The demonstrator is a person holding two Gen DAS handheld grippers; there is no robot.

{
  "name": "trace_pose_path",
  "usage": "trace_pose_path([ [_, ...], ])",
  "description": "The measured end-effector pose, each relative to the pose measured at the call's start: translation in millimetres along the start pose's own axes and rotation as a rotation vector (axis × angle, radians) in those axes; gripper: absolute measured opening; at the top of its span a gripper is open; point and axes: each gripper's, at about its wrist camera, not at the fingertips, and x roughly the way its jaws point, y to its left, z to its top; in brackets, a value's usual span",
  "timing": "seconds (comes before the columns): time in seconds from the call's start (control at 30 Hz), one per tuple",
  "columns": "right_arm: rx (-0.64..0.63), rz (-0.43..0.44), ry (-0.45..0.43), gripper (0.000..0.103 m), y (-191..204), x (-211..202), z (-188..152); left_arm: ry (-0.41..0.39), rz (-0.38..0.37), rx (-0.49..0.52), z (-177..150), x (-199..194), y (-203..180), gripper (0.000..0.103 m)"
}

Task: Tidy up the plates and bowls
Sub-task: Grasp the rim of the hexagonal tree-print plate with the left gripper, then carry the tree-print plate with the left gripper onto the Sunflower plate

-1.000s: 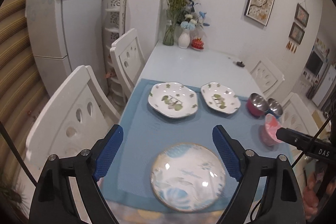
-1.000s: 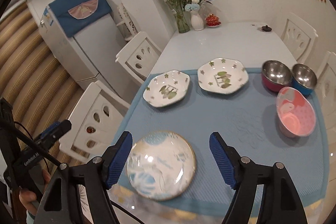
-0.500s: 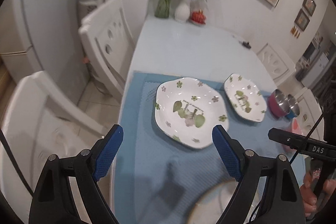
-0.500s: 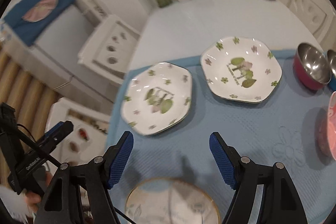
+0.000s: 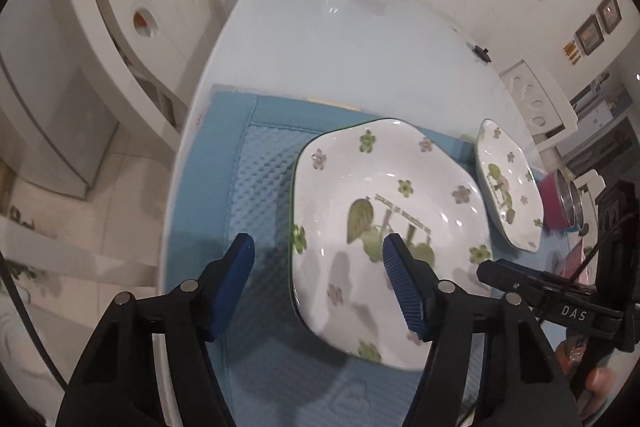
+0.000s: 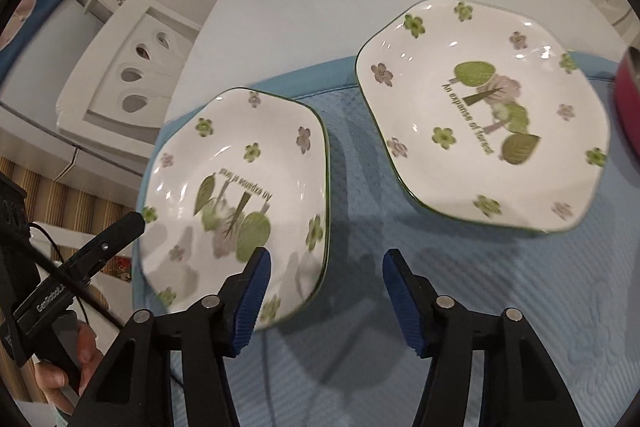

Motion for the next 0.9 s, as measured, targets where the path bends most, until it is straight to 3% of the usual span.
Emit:
trace_pose_path([
  [0.17, -0.03, 0.023, 0.004, 0.051, 2.6, 15.0, 7.1, 0.016, -0.059, -0.054, 2.6, 12.6, 14.3, 0.041],
  [0.33, -0.092, 0.008, -0.006, 0.033, 11.1, 29.1, 19.1, 0.041, -0.123, -0.079, 0.0, 24.7, 17.5, 0.021],
  [0.57, -0.147, 0.022, -0.027, 0.029, 12.1, 33.4, 21.1, 0.036, -0.13, -0.109, -1.2, 32.7, 18.7, 0.021],
  [0.9, -0.211, 0.035, -0.047, 0.029, 18.5, 7.6, 1.2, 0.028, -0.088, -0.046, -6.2, 16.6, 9.7, 0.021],
])
